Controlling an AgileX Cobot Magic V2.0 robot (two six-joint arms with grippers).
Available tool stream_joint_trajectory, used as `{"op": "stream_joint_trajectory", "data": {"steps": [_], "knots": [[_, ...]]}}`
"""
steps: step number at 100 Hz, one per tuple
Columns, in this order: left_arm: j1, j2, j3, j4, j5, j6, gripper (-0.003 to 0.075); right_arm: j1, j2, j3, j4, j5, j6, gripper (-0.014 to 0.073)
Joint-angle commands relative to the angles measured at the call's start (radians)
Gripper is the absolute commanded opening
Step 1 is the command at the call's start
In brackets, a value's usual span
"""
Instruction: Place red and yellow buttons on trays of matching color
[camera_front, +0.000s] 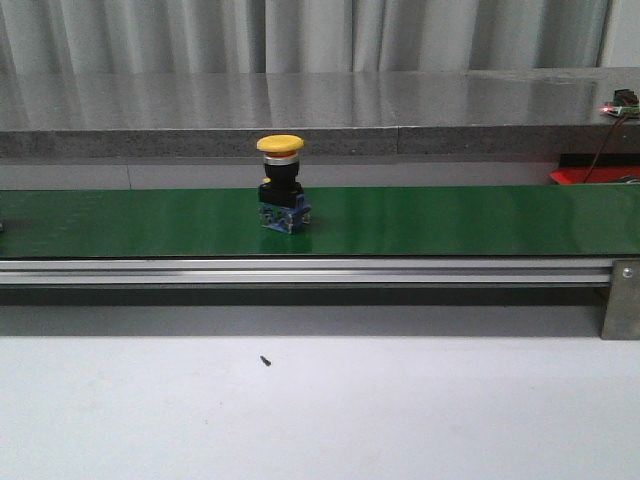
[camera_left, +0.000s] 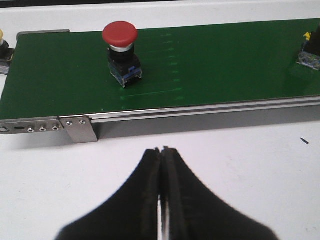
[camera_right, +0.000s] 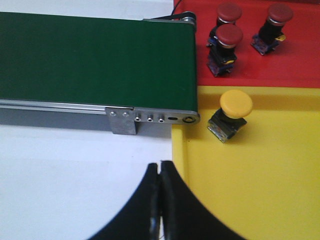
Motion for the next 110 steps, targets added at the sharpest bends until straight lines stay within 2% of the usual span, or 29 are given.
{"op": "stream_joint_trajectory", "data": {"steps": [1,45,54,68,78,98,110], "knots": [[-0.008,-0.001,-0.025,-0.011,-0.055,-0.010,-0.0020,0.018,0.051,-0.079,0.002,-0.038,-0.001,-0.0068],[-0.008,-0.001,-0.025,-0.011,-0.055,-0.010,-0.0020,0.079,0.392,-0.384,0.008,0.061,-0.001,-0.0054],[-0.008,-0.001,-0.025,-0.011,-0.055,-0.010,-0.0020,0.103,0.465,-0.451,0.009,0.088,-0.006,0.0043],[-0.008,-0.001,-0.025,-0.011,-0.055,-0.010,-0.0020,0.165,0.575,-0.551,0.012,0.113,-0.027,0.0344],[-0.008,-0.001,-0.025,-0.011,-0.055,-0.010,-0.0020,0.210,0.650,-0.627,0.012,0.139,-0.031,0.0485],[-0.008,-0.001,-0.025,-0.011,-0.055,-0.010,-0.0020,0.307,0.797,-0.788,0.012,0.205,-0.083,0.0509],[-0.008,-0.001,-0.025,-0.011,-0.055,-0.010,-0.0020,0.351,0.880,-0.866,0.015,0.212,-0.169,0.0507]]}}
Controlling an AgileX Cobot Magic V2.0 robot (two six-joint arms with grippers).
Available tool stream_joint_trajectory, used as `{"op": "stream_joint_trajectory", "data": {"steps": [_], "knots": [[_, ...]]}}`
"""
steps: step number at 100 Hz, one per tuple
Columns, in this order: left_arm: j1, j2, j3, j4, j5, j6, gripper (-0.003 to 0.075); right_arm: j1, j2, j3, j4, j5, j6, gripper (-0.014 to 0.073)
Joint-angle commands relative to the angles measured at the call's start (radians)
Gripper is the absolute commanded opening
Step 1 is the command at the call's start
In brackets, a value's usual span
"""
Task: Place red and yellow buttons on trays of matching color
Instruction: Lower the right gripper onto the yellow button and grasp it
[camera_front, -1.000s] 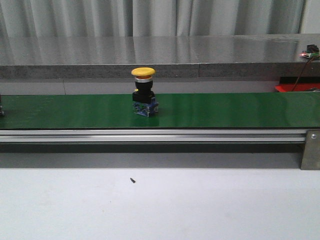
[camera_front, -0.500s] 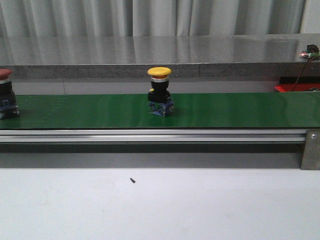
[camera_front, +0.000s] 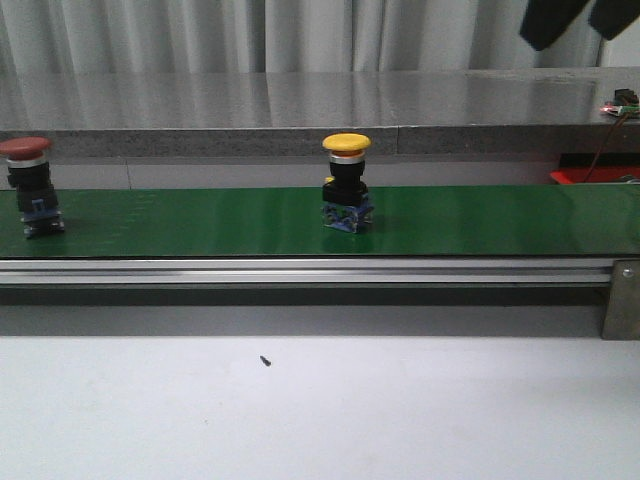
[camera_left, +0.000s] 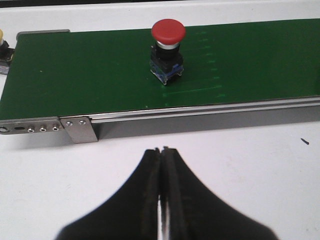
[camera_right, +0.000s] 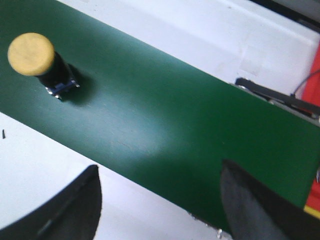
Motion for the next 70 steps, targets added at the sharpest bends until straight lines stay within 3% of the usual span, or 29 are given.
{"op": "stream_joint_trajectory", "data": {"steps": [1,21,70], "knots": [[-0.008,0.000,-0.025,-0.011,-0.056,-0.010,-0.0020,0.025,0.026,-0.082,0.013,-0.028,-0.071,0.0507],[-0.008,0.000,-0.025,-0.011,-0.056,-0.010,-0.0020,0.040,0.140,-0.171,0.150,0.004,-0.304,0.0507],[-0.008,0.000,-0.025,-0.011,-0.056,-0.010,-0.0020,0.041,0.304,-0.200,0.250,-0.004,-0.431,0.0507]]}}
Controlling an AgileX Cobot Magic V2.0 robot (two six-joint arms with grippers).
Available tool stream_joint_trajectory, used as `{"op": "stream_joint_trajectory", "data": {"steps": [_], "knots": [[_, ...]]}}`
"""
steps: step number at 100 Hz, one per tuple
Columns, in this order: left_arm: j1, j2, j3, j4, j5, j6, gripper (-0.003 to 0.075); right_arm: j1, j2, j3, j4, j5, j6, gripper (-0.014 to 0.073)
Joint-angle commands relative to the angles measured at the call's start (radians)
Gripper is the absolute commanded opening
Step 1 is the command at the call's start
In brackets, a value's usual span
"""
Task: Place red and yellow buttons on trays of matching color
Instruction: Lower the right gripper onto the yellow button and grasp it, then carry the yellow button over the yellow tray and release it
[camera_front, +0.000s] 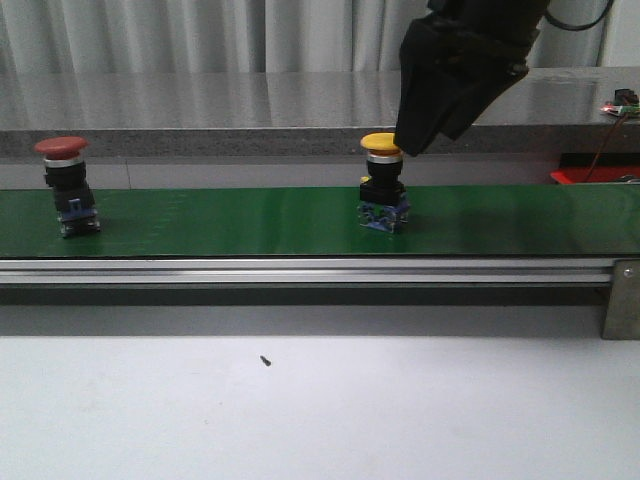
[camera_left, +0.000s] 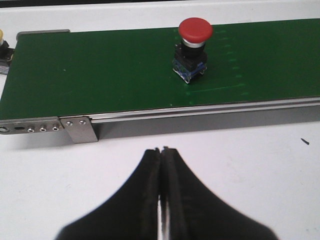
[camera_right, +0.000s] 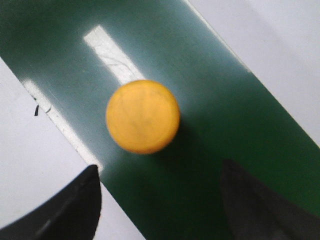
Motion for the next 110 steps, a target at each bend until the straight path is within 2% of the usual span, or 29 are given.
{"op": "stream_joint_trajectory", "data": {"steps": [1,35,42,59,67,77,90,110], "knots": [[-0.008,0.000,-0.025,-0.011,-0.056,-0.010,-0.0020,-0.001,-0.030,-0.033,0.032,-0.043,-0.035,0.0507],[-0.008,0.000,-0.025,-0.011,-0.056,-0.010,-0.0020,-0.001,0.010,-0.033,0.042,-0.110,-0.049,0.0496],[-0.008,0.000,-0.025,-0.011,-0.056,-0.010,-0.0020,-0.001,0.016,-0.033,0.042,-0.118,-0.049,0.0437],[-0.008,0.000,-0.025,-0.011,-0.056,-0.010,-0.0020,-0.004,0.021,-0.033,0.035,-0.123,-0.032,0.0211],[-0.008,0.000,-0.025,-0.011,-0.056,-0.010,-0.0020,-0.013,0.012,-0.033,0.029,-0.126,-0.011,0.0160],[-0.008,0.000,-0.025,-0.011,-0.056,-0.010,-0.0020,-0.028,-0.015,-0.031,-0.014,-0.130,0.058,0.0157],[-0.008,0.000,-0.025,-0.011,-0.056,-0.010,-0.0020,-0.076,-0.083,-0.029,-0.118,-0.105,0.245,0.0157],[-0.008,0.000,-0.025,-0.011,-0.056,-0.010,-0.0020,-0.212,-0.189,-0.027,-0.276,-0.049,0.474,0.0157]]}}
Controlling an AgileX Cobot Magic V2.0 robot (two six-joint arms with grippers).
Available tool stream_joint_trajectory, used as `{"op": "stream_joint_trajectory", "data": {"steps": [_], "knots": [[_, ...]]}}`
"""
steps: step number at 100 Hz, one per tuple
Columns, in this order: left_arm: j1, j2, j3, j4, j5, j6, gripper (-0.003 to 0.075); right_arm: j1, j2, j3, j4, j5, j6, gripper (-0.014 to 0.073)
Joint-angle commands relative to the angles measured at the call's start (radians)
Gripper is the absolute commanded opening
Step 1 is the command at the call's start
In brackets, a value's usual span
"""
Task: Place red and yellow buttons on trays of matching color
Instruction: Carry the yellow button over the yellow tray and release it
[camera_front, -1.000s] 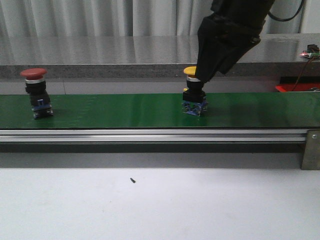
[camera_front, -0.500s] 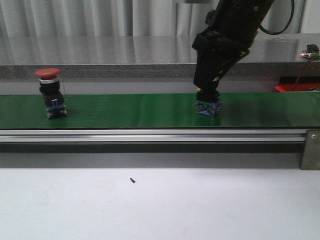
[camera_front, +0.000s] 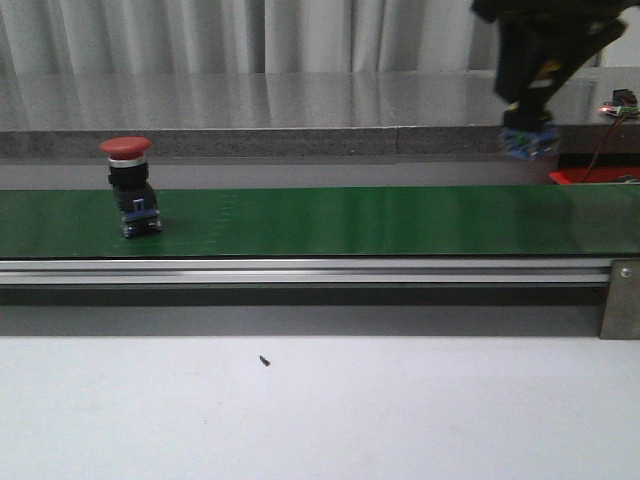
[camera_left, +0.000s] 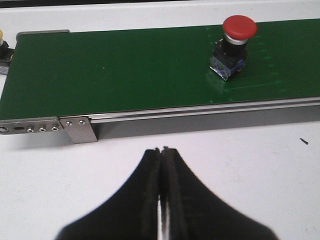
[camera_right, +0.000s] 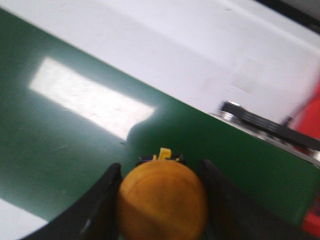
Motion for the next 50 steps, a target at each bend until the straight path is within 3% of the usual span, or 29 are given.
{"op": "stream_joint_trajectory", "data": {"steps": [1,31,50], "knots": [[-0.008,0.000,-0.025,-0.011,-0.058,-0.010,-0.0020,-0.060,-0.093,-0.027,-0.066,-0.010,0.095,0.0157],[-0.008,0.000,-0.025,-0.011,-0.058,-0.010,-0.0020,-0.299,-0.151,-0.027,-0.135,0.074,0.192,0.0157],[-0.008,0.000,-0.025,-0.011,-0.058,-0.010,-0.0020,-0.424,-0.156,0.024,-0.140,0.038,0.203,0.0155]]}}
